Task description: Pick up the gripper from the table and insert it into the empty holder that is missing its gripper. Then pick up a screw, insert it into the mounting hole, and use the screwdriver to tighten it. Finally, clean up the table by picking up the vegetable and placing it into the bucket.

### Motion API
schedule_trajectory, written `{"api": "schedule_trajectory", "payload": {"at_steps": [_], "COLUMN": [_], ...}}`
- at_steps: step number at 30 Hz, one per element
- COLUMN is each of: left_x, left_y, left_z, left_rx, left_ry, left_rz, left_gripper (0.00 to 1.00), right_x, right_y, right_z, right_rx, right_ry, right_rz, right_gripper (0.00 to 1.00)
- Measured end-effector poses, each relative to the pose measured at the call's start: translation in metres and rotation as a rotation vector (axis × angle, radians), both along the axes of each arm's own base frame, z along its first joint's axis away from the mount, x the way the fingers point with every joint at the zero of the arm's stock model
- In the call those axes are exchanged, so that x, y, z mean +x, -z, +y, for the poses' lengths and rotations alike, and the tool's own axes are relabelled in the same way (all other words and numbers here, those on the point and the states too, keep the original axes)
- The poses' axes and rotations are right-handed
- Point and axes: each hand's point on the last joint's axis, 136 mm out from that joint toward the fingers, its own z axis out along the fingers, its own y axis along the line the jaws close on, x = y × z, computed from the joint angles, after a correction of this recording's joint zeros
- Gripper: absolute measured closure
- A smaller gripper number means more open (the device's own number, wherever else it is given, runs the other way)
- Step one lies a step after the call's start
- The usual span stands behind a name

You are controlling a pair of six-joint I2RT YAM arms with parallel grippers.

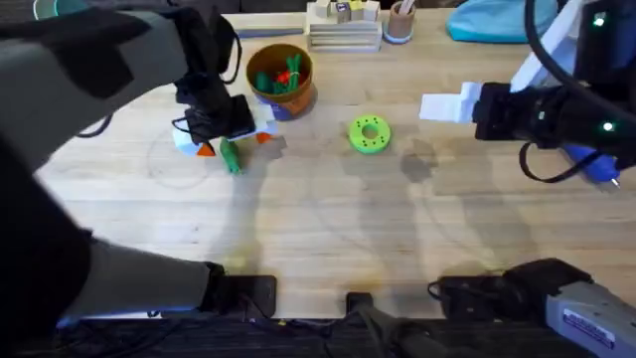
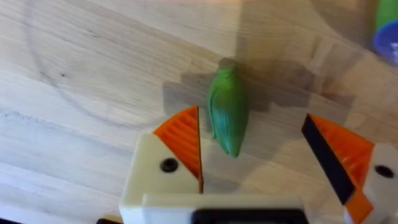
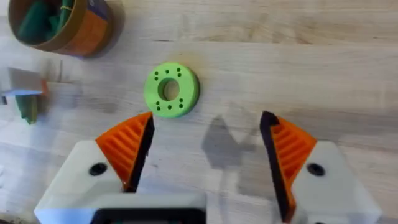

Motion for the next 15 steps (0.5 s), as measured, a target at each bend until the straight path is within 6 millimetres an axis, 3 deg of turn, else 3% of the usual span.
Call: {"api": "schedule_trajectory", "payload": {"at_steps": [7,8,11,13,15], "left_x": [0.003,0.006,0.007,0.007,0.006], "left_y": [0.023,0.026,0.025,0.025,0.025], "left_z": [0.001,0.001,0.003,0.003,0.004], "left_rx": [0.008,0.01,0.018,0.019,0.023], "left_ry": [-0.087,-0.111,-0.128,-0.133,-0.134], "left_rz": [0.047,0.039,0.033,0.033,0.034], "left_gripper": [0.044,0.258,0.526,0.786,0.962], "right_x": [0.0,0.0,0.0,0.0,0.0], "right_y": [0.0,0.0,0.0,0.0,0.0], "right_z": [0.0,0.0,0.0,0.0,0.0], "right_rx": [-0.001,-0.001,-0.001,-0.001,-0.001], "right_ry": [-0.001,-0.001,-0.001,-0.001,-0.001], "right_rz": [0.0,0.0,-0.001,-0.001,-0.001], "right_gripper": [0.01,0.009,0.011,0.011,0.009]}}
